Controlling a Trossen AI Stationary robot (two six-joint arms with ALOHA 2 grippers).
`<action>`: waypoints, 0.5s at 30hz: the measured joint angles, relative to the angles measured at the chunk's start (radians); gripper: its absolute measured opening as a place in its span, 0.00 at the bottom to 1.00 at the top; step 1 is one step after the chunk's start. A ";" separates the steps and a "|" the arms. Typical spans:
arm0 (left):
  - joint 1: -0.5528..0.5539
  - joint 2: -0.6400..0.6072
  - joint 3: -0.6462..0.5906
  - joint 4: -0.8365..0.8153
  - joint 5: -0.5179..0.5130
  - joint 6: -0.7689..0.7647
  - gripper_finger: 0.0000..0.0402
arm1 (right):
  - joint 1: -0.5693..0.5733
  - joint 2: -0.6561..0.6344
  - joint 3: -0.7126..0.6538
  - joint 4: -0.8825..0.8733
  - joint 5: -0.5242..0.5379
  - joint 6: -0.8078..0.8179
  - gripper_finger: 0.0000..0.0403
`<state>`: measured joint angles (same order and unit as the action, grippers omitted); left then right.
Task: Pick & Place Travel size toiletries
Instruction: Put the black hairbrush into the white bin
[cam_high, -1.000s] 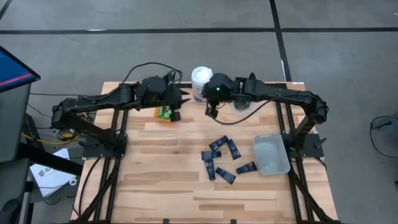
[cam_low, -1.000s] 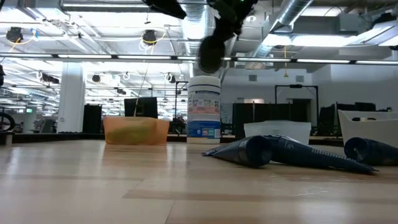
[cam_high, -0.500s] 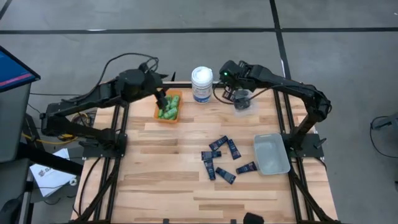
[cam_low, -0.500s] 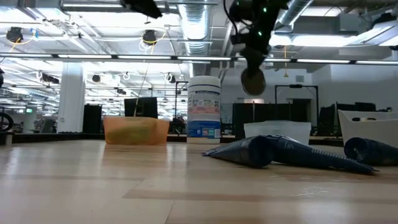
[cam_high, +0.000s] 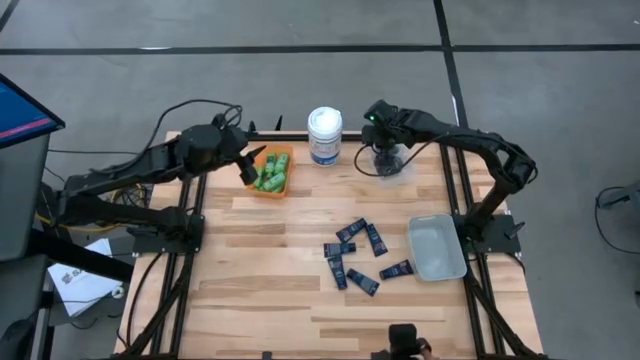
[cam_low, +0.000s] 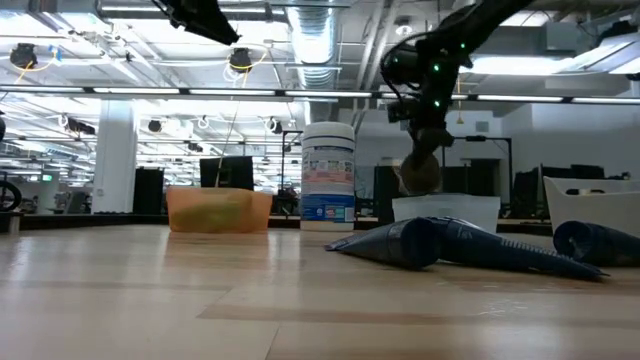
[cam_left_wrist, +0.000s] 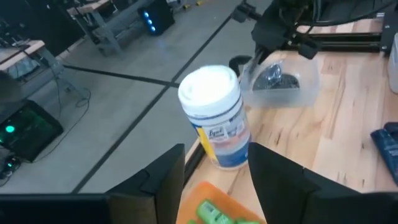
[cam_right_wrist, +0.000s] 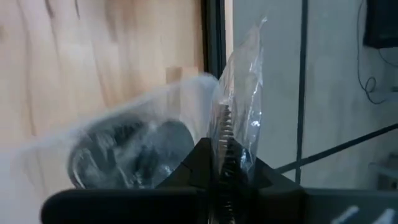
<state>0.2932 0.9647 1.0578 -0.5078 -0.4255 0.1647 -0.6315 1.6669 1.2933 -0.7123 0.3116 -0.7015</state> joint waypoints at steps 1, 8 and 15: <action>0.000 -0.006 -0.002 -0.002 -0.001 -0.008 0.43 | -0.008 0.000 -0.008 0.001 0.000 -0.015 0.06; 0.000 -0.032 -0.007 0.003 -0.013 -0.024 0.42 | -0.077 0.000 -0.023 0.004 -0.055 -0.068 0.05; 0.000 -0.033 -0.008 0.000 -0.014 -0.043 0.41 | -0.084 0.007 -0.023 -0.002 -0.078 -0.117 0.09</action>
<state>0.2932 0.9318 1.0501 -0.5074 -0.4396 0.1219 -0.7155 1.6740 1.2705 -0.7145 0.2337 -0.8185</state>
